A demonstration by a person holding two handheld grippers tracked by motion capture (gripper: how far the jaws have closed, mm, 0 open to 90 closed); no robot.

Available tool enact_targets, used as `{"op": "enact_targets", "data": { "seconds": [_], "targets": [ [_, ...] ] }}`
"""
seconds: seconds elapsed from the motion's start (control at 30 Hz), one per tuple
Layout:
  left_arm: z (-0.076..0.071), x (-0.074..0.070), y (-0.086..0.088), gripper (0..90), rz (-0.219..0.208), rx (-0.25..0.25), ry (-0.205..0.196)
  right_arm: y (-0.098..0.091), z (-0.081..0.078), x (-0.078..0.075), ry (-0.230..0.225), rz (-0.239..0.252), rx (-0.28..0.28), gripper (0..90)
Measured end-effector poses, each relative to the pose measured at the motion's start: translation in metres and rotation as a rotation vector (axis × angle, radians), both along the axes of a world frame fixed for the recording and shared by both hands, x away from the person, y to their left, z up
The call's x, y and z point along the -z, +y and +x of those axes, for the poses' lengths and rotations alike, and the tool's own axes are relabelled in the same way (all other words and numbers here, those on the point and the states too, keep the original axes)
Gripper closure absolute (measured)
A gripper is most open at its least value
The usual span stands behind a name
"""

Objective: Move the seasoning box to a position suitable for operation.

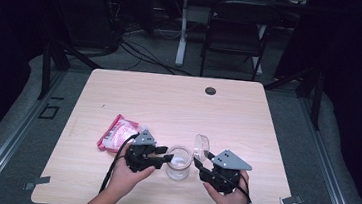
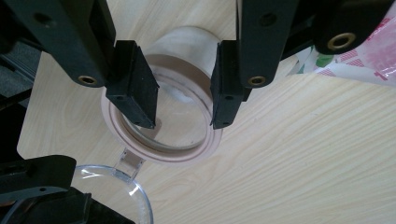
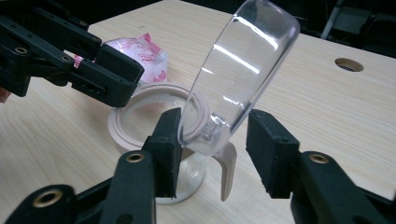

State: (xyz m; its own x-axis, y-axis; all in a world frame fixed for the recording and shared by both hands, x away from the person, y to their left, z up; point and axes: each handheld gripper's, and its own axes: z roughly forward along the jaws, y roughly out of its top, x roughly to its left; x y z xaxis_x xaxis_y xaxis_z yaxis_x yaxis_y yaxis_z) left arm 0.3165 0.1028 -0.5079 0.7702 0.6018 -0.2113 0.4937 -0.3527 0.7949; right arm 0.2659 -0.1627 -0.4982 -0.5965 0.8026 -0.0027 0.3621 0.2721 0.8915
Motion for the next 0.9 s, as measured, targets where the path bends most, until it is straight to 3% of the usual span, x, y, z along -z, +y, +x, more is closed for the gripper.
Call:
{"op": "enact_targets", "data": {
  "seconds": [0.23, 0.5, 0.9],
  "targets": [
    [0.001, -0.002, 0.006, 58.9, -0.008, -0.014, -0.007, -0.002, 0.006, -0.001, 0.018, 0.008, -0.009, 64.5],
    [0.002, 0.001, 0.006, 58.2, -0.003, -0.019, -0.004, -0.008, 0.022, 0.001, 0.053, 0.063, -0.015, 69.1],
    [0.004, 0.004, 0.001, 59.6, -0.013, -0.009, 0.008, -0.012, 0.032, 0.003, 0.082, 0.087, -0.023, 70.5]
  ]
}}
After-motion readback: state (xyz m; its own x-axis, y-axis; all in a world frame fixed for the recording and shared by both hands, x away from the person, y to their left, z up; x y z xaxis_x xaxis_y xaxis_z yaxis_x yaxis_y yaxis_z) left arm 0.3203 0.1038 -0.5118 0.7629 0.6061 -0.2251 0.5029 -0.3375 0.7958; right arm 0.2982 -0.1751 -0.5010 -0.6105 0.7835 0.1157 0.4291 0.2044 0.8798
